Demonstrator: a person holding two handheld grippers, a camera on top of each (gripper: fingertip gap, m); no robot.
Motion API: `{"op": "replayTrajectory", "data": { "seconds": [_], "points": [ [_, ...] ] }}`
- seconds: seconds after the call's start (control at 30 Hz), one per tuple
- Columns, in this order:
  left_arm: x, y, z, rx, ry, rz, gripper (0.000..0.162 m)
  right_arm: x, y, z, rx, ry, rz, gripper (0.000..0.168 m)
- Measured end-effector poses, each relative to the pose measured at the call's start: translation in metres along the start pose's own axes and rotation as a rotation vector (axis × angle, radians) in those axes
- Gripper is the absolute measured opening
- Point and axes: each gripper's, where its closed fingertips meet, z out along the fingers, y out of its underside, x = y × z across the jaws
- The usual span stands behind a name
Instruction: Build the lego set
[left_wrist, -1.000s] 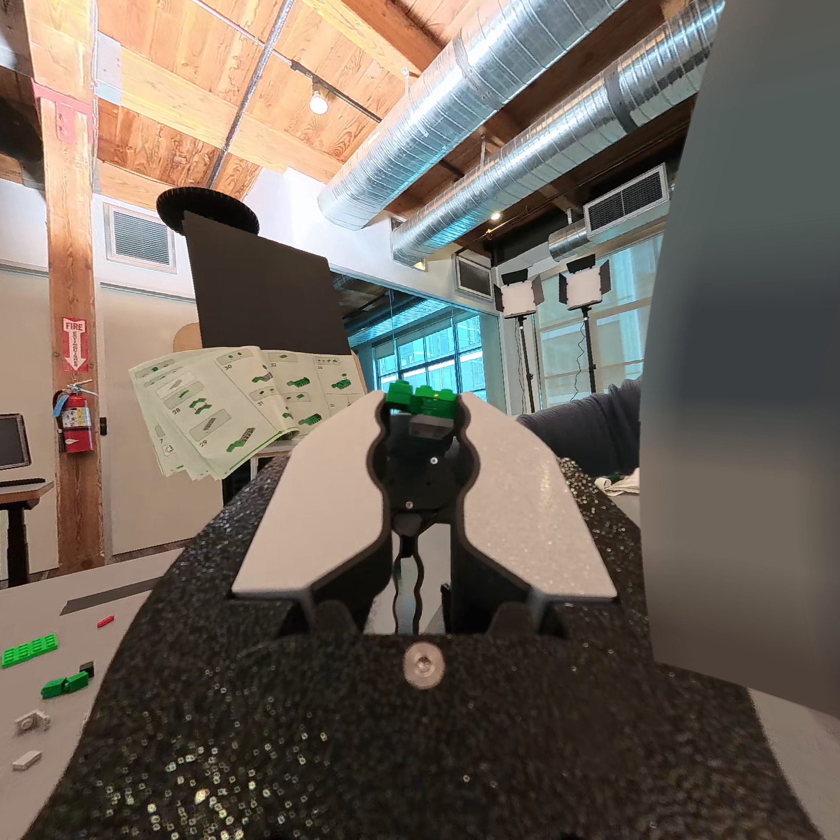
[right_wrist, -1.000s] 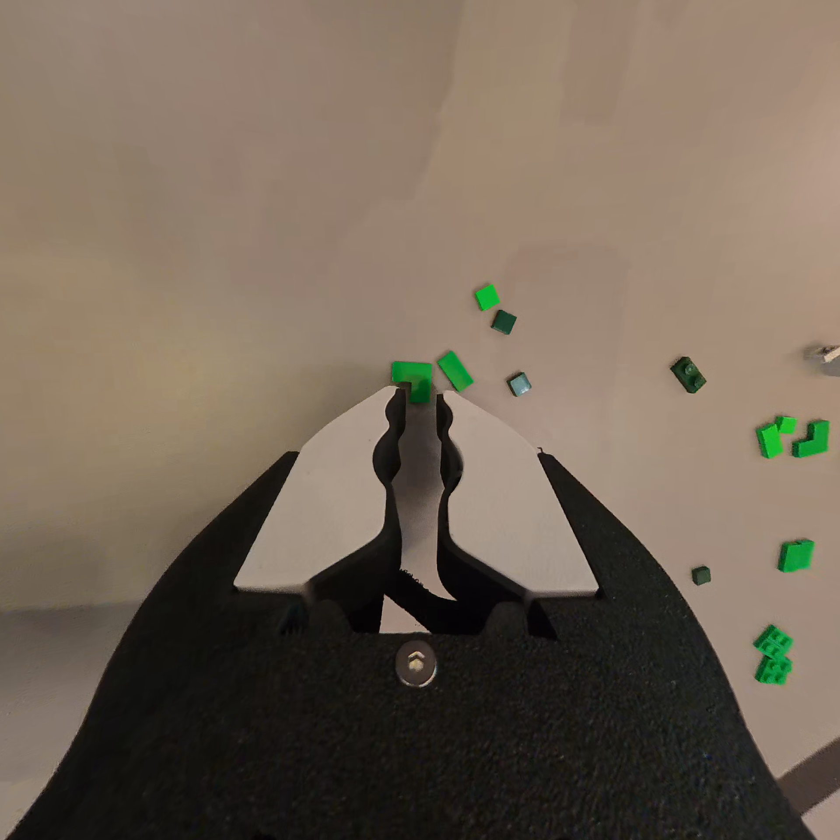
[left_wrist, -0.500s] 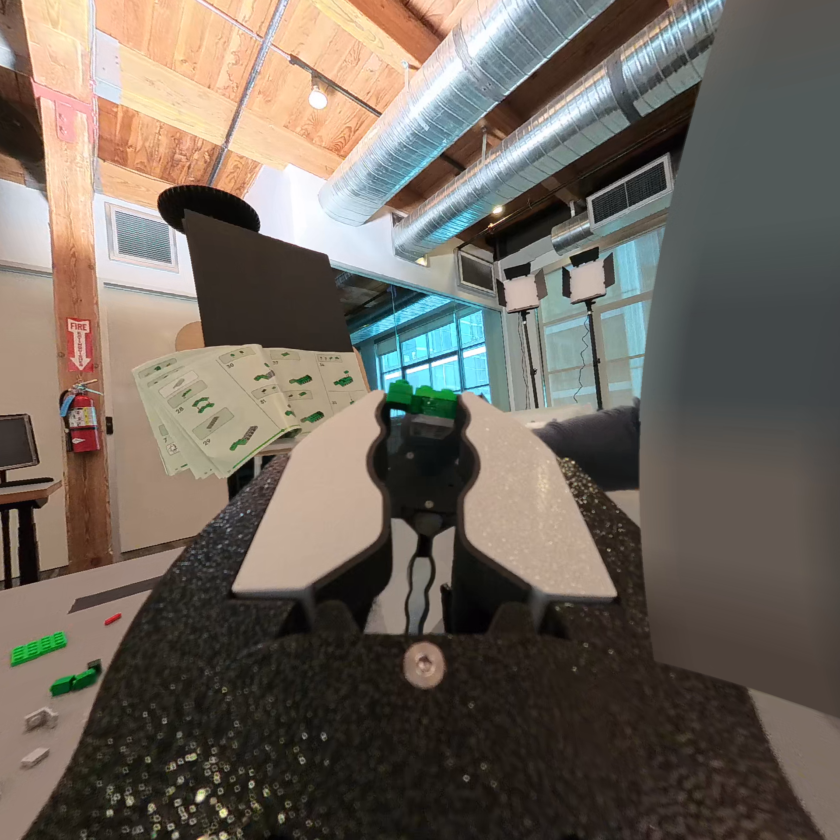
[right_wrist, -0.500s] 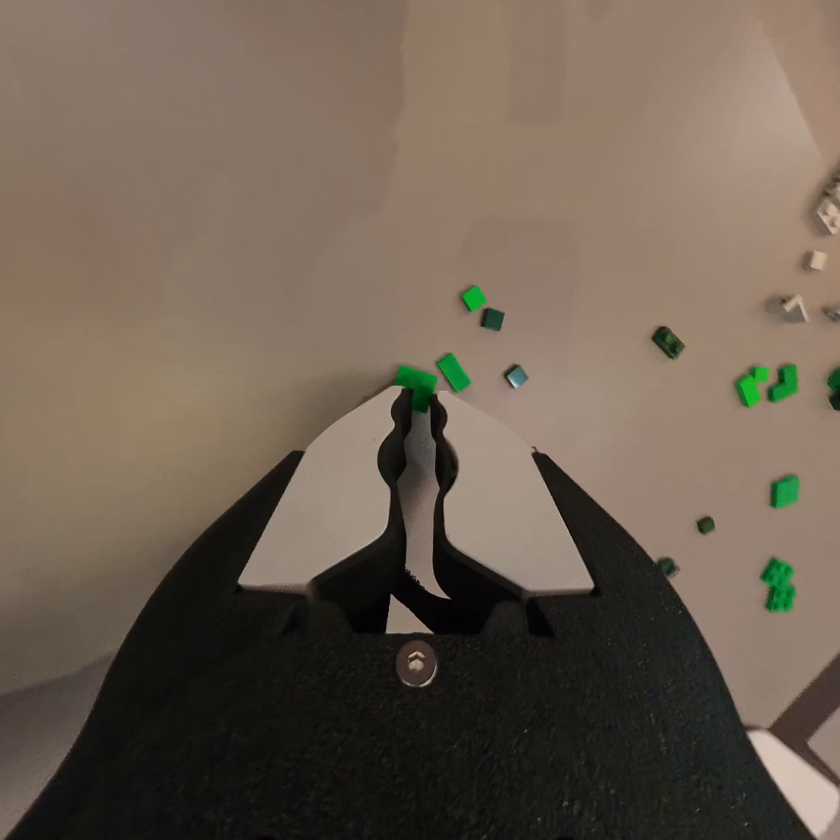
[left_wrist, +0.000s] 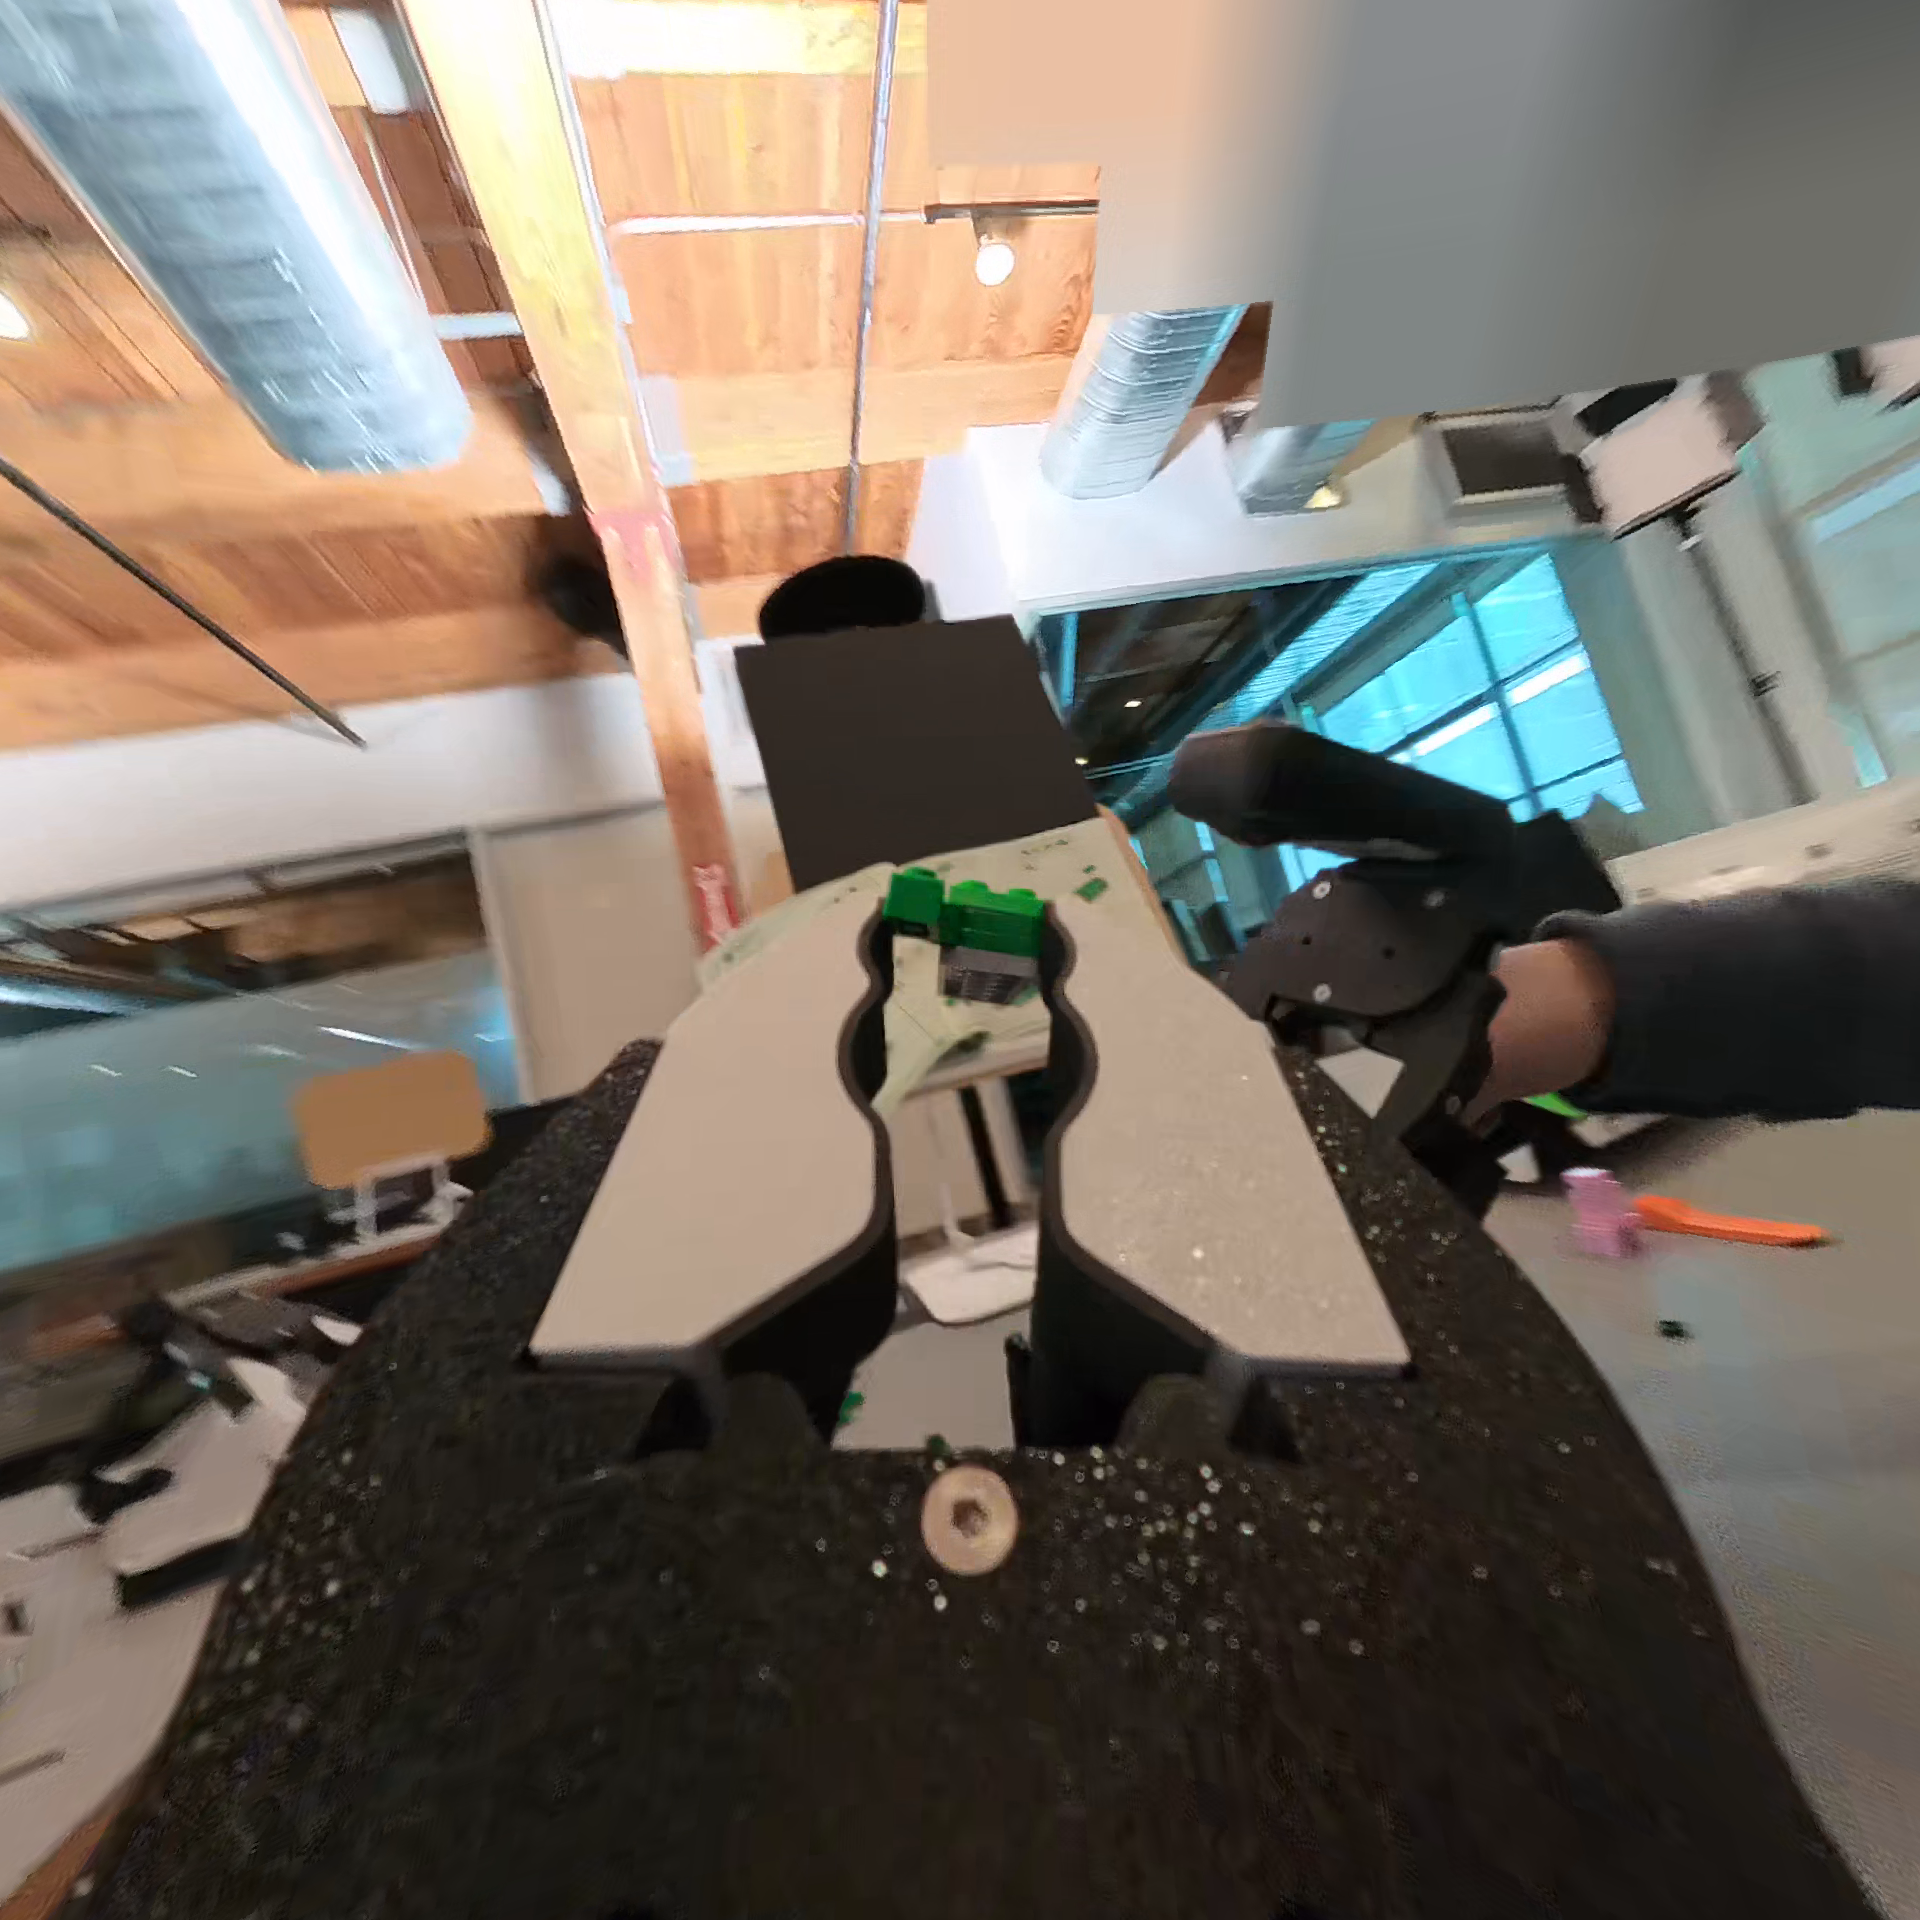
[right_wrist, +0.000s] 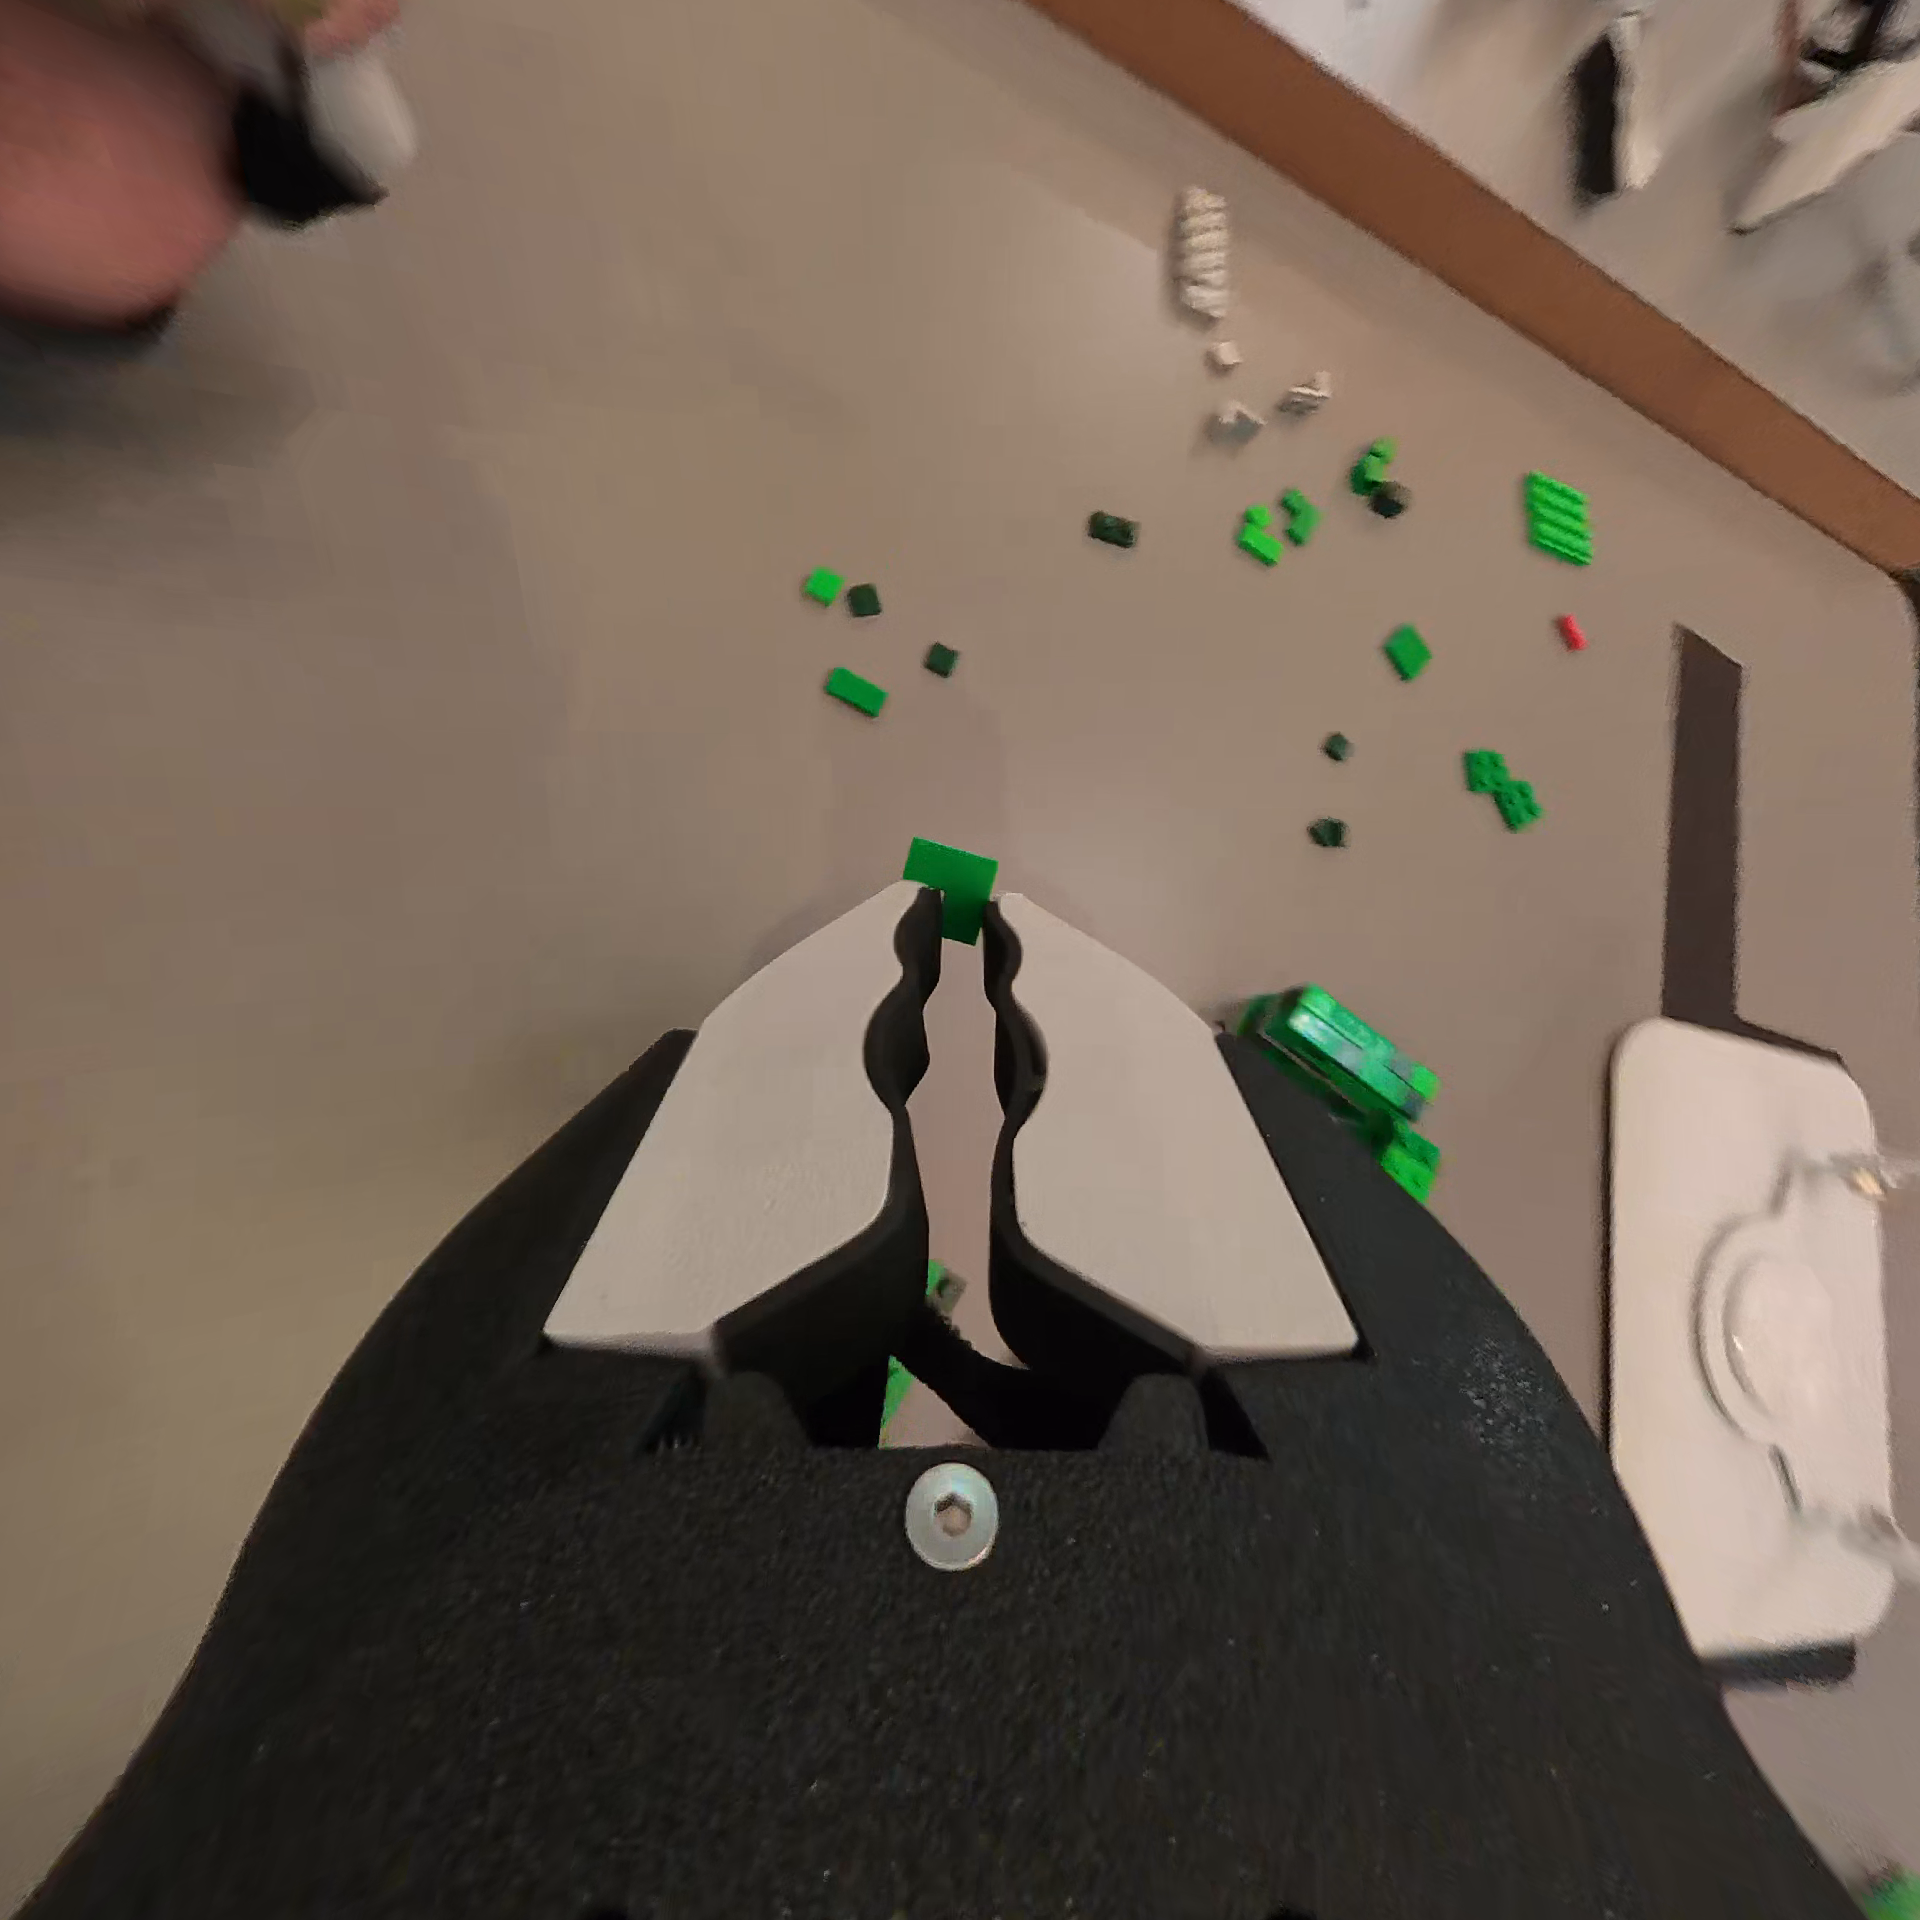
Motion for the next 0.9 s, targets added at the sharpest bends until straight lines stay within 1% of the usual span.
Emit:
{"op": "replayTrajectory", "data": {
  "seconds": [0.1,0.2,0.33,0.47,0.63,0.9],
  "points": [
    [0.014,-0.009,0.009,0.040,-0.072,0.102,0.026,0.012,-0.016,-0.023,0.031,0.058,0.077,0.007],
    [0.019,-0.009,0.014,0.046,-0.097,0.144,0.026,0.010,-0.047,-0.049,0.103,0.060,0.103,0.007],
    [0.018,-0.006,0.011,0.039,-0.116,0.167,0.026,-0.010,-0.091,-0.072,0.179,-0.021,0.078,0.007],
    [0.015,-0.004,0.009,0.031,-0.136,0.169,0.026,-0.027,-0.118,-0.076,0.162,-0.077,0.057,0.007],
    [0.014,-0.002,0.009,0.020,-0.146,0.166,0.026,-0.039,-0.134,-0.073,0.141,-0.111,0.072,0.007],
    [0.015,0.001,0.011,-0.008,-0.154,0.189,0.026,-0.044,-0.137,-0.066,0.085,-0.121,0.094,0.007]
  ]
}}
